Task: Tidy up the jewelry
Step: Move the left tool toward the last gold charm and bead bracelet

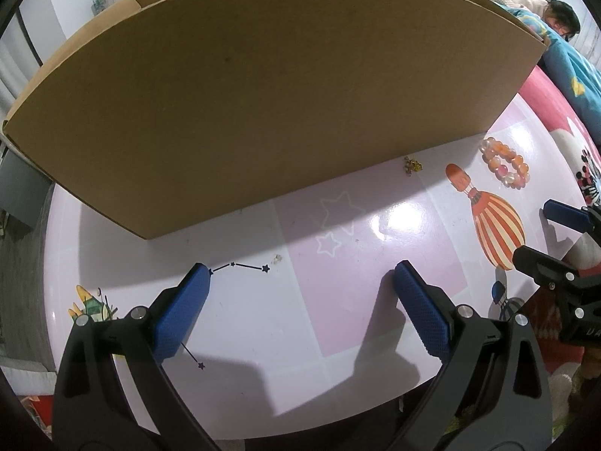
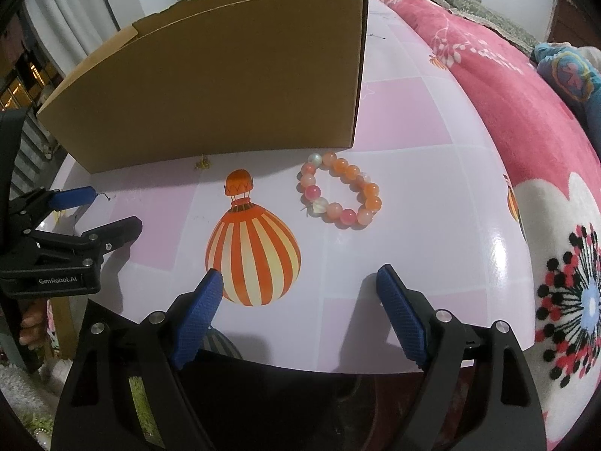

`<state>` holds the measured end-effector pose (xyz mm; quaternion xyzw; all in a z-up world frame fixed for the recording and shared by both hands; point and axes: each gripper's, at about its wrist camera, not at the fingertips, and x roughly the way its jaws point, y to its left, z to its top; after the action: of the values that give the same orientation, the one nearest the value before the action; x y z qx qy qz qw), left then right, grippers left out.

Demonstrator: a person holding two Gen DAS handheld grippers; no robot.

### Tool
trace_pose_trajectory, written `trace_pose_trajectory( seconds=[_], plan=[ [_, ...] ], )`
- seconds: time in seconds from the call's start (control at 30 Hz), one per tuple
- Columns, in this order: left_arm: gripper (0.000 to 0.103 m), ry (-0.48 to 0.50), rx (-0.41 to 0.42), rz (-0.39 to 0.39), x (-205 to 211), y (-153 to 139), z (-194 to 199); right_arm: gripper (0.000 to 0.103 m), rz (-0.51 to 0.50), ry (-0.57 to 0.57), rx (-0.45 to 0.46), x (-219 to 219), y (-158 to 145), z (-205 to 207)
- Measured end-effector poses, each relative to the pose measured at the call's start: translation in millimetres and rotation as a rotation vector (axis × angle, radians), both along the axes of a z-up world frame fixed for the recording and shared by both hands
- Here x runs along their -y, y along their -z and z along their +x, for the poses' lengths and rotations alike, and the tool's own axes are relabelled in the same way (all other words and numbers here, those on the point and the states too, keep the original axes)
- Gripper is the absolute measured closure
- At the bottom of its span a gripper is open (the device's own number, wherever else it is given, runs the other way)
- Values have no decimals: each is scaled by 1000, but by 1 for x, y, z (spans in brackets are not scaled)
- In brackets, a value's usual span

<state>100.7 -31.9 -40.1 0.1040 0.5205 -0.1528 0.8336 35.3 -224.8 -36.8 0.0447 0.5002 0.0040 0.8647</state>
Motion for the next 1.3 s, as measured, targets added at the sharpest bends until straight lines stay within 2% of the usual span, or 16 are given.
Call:
trace_pose_trajectory(
  seconds=[0.53,0.73,0.8,0.97,1.13,1.17,1.23,1.3],
  plan=[
    [8,0,1,0,1,0,0,22,2,1,0,0,0,1],
    [8,35,37,-16,0,-2,-3,22,20,9,10,3,-2,1],
    [8,50,65,-35,-1,-4,-6,22,38,20,21,7,-4,1],
    [10,157,158,-190,6,-24,-19,22,55,40,87,14,-14,-1],
    [44,228,221,-281,23,-34,-18,29,53,32,147,16,-23,-1],
    [47,235,221,-283,27,-32,-17,29,54,32,152,16,-24,-1],
    [61,250,210,-280,36,-28,-12,30,55,35,158,19,-24,-1],
    [69,261,205,-272,41,-22,-10,30,61,37,159,22,-22,0]
  ],
)
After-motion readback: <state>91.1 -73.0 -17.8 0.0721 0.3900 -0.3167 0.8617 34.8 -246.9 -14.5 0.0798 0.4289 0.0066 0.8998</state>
